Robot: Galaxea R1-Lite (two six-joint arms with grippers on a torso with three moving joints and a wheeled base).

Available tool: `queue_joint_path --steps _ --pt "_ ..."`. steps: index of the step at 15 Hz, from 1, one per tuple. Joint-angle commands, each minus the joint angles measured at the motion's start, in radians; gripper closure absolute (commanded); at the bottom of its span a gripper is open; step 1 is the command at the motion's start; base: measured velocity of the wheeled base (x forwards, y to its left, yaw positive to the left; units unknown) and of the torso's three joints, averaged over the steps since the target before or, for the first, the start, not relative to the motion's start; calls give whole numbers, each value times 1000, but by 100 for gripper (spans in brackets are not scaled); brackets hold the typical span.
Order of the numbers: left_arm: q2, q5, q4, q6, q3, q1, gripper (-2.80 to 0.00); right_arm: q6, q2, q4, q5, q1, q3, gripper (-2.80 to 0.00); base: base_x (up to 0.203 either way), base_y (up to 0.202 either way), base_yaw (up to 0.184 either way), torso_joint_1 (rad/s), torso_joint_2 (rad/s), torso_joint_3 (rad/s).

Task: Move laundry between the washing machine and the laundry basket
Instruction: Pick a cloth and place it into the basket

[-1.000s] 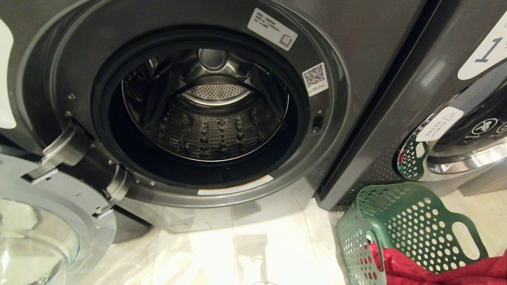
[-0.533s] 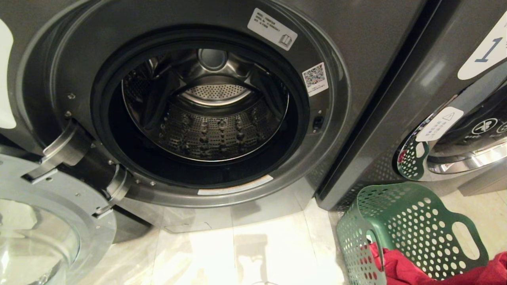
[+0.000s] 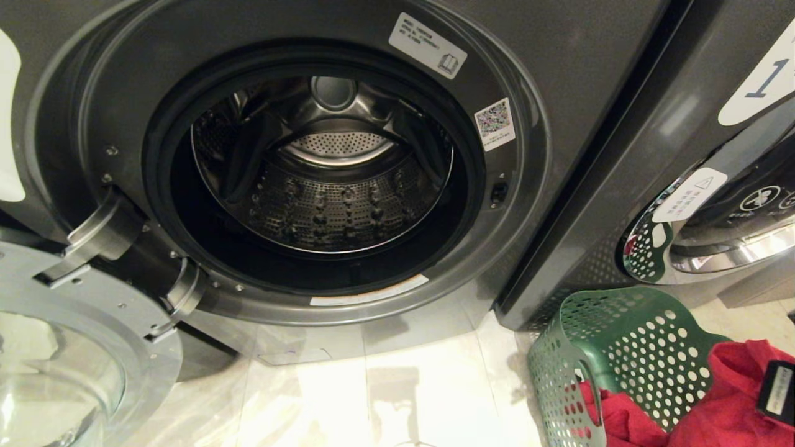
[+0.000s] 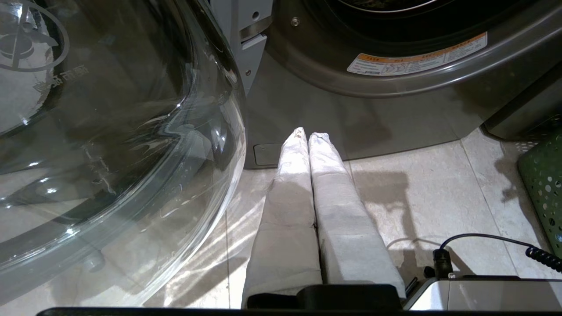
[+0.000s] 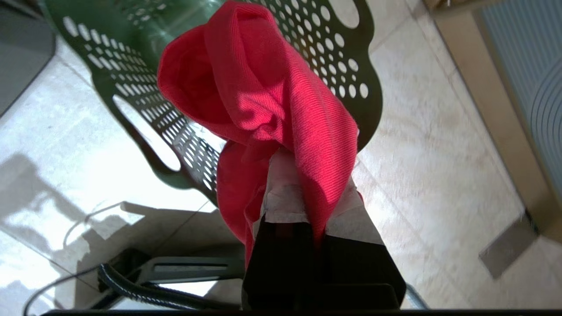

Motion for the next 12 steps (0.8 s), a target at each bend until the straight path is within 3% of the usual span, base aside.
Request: queue_joint_path --steps 1,4,9,12 --pt "-1 0 0 0 0 1 0 -12 191 -55 44 -112 -41 0 0 0 0 0 0 0" --pt "-1 0 0 0 1 1 0 -109 293 -216 77 -198 -70 0 0 0 0 0 0 0" --pt "-1 0 0 0 0 -1 0 -403 374 -514 128 -322 -80 0 0 0 0 0 0 0" --pt "-1 0 0 0 0 1 0 -461 365 -546 136 -330 -57 0 0 0 0 0 0 0"
